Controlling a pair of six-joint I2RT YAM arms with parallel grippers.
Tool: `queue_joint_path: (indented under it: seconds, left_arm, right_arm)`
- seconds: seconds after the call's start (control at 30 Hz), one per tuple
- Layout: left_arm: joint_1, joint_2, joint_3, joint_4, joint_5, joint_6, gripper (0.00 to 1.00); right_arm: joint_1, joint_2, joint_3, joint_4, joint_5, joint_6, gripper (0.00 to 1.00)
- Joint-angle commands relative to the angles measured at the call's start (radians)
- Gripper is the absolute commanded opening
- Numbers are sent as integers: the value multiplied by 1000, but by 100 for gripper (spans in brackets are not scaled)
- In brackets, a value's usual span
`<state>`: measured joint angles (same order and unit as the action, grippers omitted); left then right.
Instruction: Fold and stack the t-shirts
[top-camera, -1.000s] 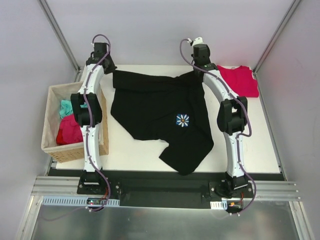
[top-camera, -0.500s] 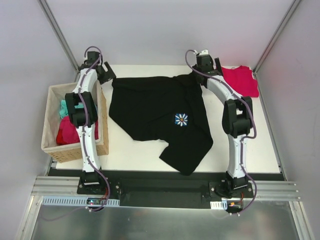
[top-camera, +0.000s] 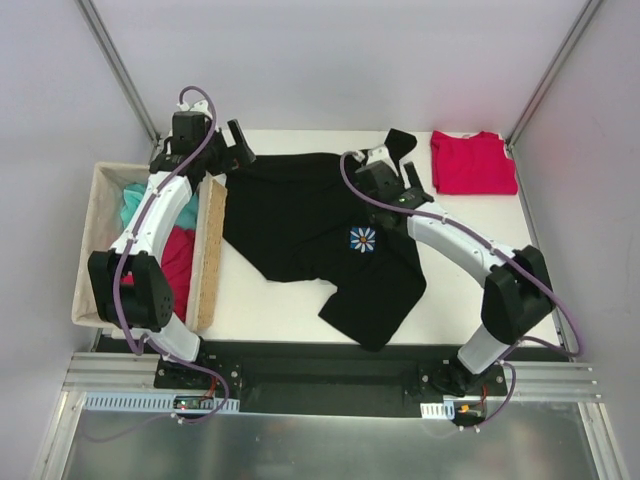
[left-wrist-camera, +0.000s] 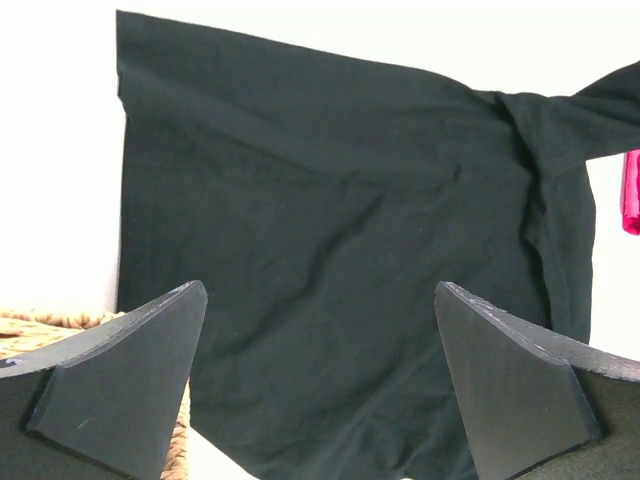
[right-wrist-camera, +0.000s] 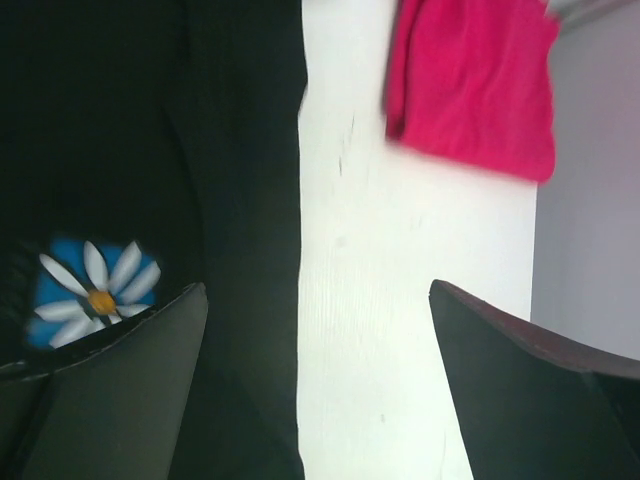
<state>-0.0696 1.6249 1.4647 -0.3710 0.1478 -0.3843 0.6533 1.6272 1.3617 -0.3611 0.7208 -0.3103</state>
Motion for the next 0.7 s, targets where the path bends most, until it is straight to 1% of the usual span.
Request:
queue_joint_path:
  seconds: [0.0,0.13,0.2,0.37,0.47,0.5,0.53,0.6,0.67]
  left_arm:
    - [-9,-50,-83,-321,-74,51,99]
    - [-9,2,-29,-356,-129,70,99]
    - [-9,19,-26,-364,-143,73,99]
    - [13,127,51,-379,-134,39,99]
    - [14,185,132,-321,-166,51,99]
    - [17,203,185,-307,-163,65,99]
    - [19,248,216,-292,-157,71,99]
    - [27,288,297,-276,-119,74,99]
    - [42,337,339,-244,-93,62,99]
  right_arm:
    - [-3,35,-41,-133,40,122,98]
    - [16,40,8,-150,40,109,98]
    - [28,40,25,-156,35,102,98]
    - [51,56,77,-170,31,89,98]
    - [63,66,86,-170,32,82,98]
    - [65,66,85,-170,34,82,98]
    - [66,66,80,-168,35,79,98]
    - [69,60,60,-160,40,76,98]
    - [71,51,45,-153,39,73,98]
